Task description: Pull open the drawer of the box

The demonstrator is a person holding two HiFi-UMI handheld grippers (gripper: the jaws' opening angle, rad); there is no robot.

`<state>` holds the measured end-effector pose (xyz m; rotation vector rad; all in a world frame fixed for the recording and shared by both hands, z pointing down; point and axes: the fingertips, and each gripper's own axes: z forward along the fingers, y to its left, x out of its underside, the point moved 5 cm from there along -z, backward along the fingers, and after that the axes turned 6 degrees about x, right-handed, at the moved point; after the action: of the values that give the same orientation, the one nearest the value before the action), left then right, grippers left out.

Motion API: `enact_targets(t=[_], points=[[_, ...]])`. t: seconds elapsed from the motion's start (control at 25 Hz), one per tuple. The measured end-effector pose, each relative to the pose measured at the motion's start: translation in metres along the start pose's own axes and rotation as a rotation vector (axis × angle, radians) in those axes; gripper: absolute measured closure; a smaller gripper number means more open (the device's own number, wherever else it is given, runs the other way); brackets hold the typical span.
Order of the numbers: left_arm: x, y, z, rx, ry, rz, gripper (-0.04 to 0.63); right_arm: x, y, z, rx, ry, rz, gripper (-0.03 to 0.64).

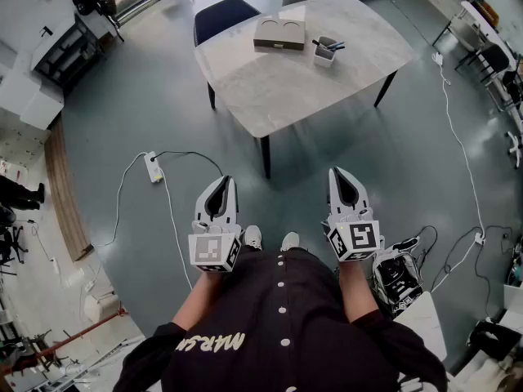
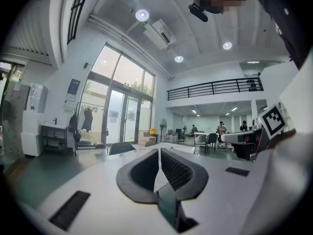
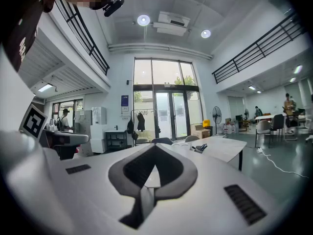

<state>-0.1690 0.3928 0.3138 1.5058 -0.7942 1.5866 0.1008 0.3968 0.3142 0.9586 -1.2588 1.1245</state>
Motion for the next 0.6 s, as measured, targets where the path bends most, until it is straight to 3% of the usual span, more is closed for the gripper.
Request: enact_targets(t=[0.6], points=[[-0.001,-0.015,0.011,-0.026,-0.001,0.011,0.569,-0.002,-0.022,0.001,0.003,-0.031,-0.016,0.62]])
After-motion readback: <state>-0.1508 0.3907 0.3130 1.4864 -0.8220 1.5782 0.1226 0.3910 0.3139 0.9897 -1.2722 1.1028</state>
